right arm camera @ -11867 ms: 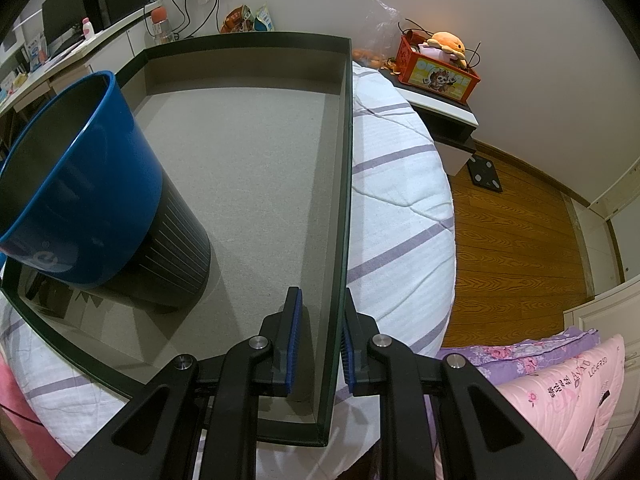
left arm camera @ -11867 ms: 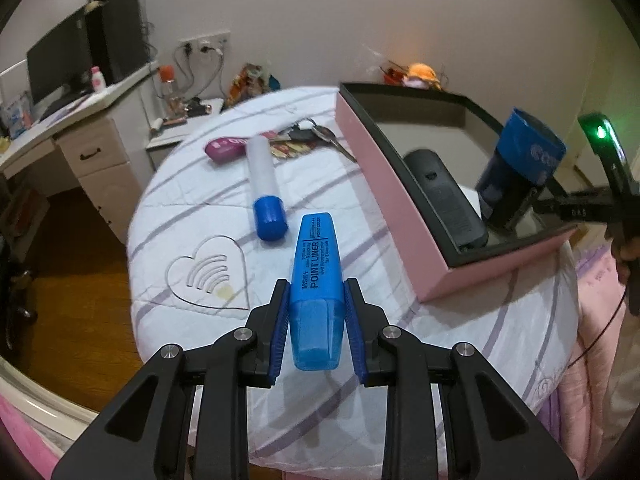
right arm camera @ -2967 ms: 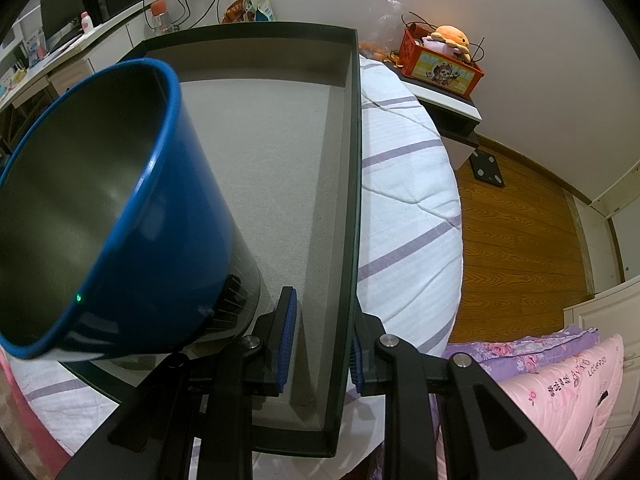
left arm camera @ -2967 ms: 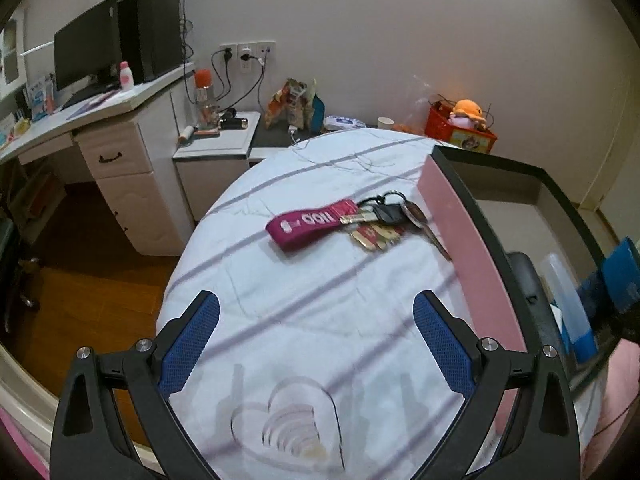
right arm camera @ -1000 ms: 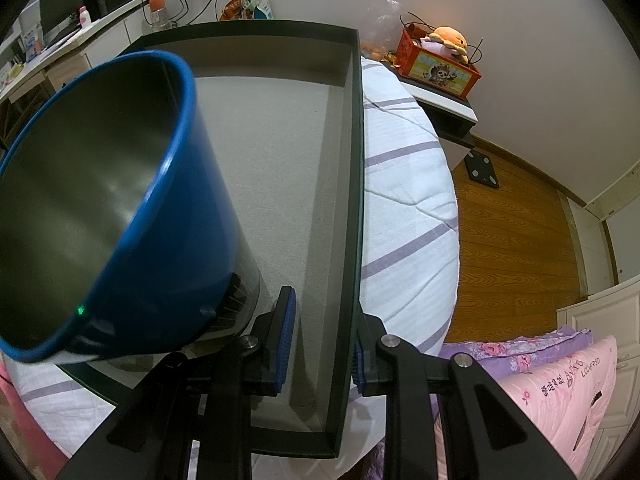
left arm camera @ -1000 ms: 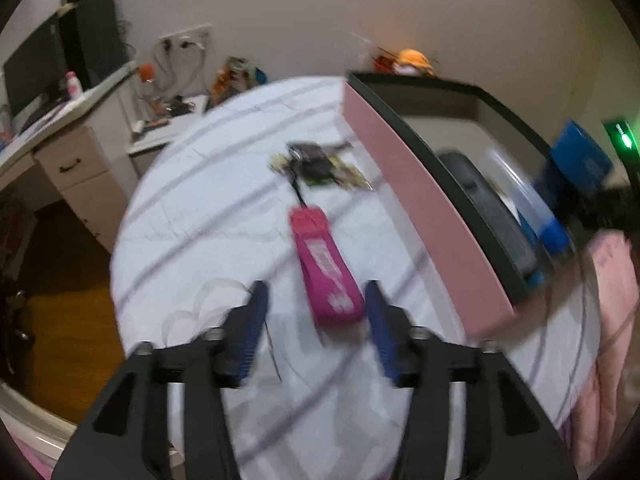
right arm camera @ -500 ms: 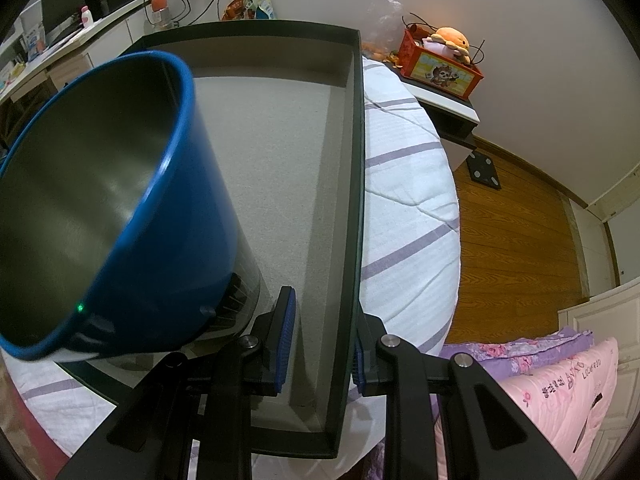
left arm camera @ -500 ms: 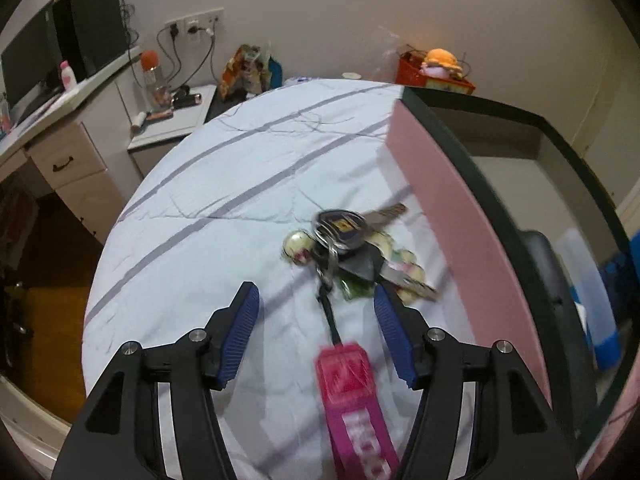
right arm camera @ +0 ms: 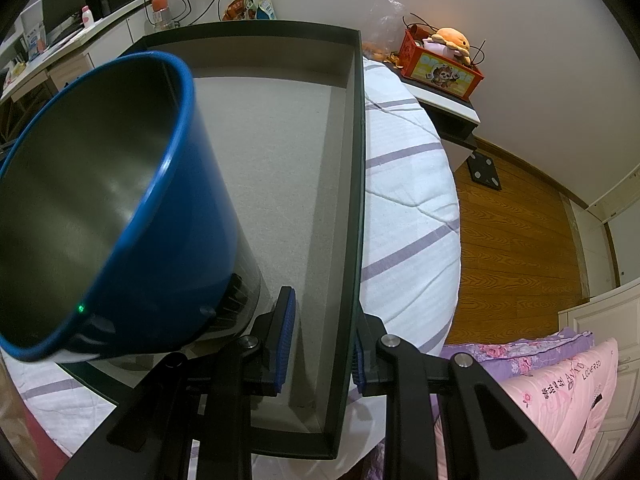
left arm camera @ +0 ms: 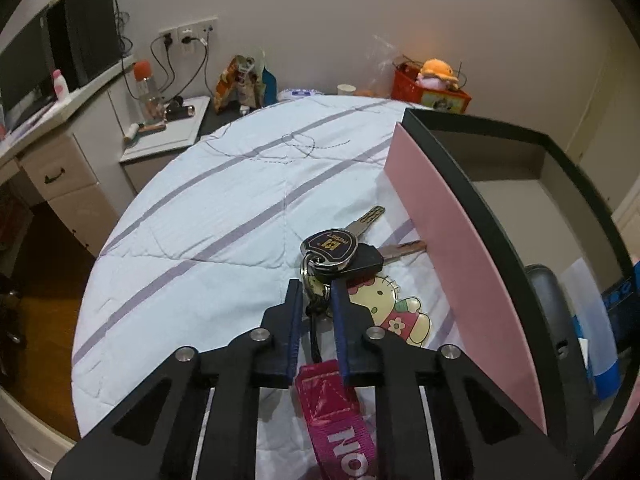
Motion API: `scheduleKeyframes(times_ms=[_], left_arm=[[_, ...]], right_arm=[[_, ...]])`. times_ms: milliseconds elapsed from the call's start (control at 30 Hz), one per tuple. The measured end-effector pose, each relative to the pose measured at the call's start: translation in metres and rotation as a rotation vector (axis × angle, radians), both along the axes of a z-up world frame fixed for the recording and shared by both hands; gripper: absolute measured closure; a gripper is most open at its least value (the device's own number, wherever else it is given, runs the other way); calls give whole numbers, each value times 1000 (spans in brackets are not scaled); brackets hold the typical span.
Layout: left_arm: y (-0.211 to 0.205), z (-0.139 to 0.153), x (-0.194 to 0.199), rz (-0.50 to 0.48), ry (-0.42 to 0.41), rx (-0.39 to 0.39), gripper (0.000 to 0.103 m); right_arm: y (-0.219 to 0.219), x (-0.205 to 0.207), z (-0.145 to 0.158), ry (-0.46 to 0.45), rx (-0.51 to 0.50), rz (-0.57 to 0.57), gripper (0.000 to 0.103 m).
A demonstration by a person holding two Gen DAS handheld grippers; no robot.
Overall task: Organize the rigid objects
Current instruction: 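Lift the keys by the pink tag with the left gripper toward the box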
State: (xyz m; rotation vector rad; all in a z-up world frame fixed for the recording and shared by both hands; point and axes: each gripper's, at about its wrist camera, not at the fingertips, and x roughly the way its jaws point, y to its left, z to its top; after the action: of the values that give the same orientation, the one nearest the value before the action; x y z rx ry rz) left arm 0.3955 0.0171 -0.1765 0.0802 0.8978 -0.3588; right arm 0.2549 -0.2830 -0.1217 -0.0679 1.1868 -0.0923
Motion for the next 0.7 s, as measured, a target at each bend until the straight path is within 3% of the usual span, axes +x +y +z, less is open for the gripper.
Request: scheduleKeyframes(times_ms=[100, 567, 700], left_arm=[[3, 7, -7, 9, -41, -27, 97], [-4, 68, -47, -29, -174, -72, 97], [-14, 88, -58, -41, -223, -50, 97]], right_arm=[[0, 0, 0, 0, 0, 0, 77], [0, 0, 0, 0, -1, 0, 77], [0, 0, 0, 0, -1, 0, 77]])
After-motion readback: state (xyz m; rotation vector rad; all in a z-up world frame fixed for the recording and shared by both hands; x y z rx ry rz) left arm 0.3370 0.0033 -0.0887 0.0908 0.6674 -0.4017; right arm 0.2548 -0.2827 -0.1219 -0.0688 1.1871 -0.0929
